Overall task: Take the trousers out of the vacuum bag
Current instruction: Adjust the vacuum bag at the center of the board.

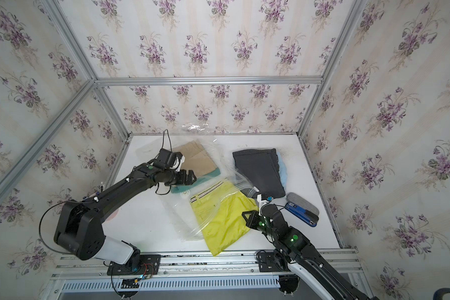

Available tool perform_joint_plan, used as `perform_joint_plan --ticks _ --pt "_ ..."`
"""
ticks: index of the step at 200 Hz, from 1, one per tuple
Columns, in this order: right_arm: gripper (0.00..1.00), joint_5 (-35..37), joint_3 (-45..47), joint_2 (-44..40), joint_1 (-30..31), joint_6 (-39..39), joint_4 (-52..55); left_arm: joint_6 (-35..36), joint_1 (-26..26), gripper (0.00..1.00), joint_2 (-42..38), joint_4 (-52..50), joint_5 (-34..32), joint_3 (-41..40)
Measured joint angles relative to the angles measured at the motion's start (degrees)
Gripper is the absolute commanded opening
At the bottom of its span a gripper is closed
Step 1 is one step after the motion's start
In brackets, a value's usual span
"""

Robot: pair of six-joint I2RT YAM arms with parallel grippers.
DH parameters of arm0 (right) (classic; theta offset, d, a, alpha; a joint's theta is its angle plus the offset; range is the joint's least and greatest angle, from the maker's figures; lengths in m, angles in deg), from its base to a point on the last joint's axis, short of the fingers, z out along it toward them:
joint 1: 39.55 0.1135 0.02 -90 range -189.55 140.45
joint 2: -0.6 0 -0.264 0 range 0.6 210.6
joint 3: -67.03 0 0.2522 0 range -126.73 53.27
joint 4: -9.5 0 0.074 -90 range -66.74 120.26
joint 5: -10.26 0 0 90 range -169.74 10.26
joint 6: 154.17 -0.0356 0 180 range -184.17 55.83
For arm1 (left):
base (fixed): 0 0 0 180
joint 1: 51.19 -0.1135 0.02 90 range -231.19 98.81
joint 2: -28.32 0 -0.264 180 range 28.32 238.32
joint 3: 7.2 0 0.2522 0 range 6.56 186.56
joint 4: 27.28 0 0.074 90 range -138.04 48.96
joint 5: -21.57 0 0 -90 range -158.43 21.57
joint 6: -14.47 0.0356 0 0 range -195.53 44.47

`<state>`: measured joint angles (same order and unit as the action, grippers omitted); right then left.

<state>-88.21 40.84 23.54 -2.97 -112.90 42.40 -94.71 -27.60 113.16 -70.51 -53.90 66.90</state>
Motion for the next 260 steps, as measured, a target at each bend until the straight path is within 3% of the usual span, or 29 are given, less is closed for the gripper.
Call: perform_joint_plan --ticks 31,69,136,175,260 --pt "0.00 -0.33 0.22 0.20 0.00 0.98 -1.18 -1.49 0.81 1.00 -1.49 3.91 -1.03 -5.68" --pt "0.00 -0.13 0.46 -1.36 0.00 0.50 -1.25 -1.33 1.44 1.00 2.10 6.34 -2.27 -2.10" --pt "0.00 0.20 6.80 -1.44 0.00 1.20 -9.27 -2.71 1.03 0.99 10.82 11.41 -4.07 -2.67" --pt "0.00 0.07 6.95 -0.98 0.00 1.16 -10.27 -3.50 0.55 0.99 15.34 10.38 -6.29 2.47" --pt "0.00 0.33 2.43 -5.75 0.00 0.44 -1.95 -3.06 -7.93 1.00 27.08 7.87 -6.97 16.00"
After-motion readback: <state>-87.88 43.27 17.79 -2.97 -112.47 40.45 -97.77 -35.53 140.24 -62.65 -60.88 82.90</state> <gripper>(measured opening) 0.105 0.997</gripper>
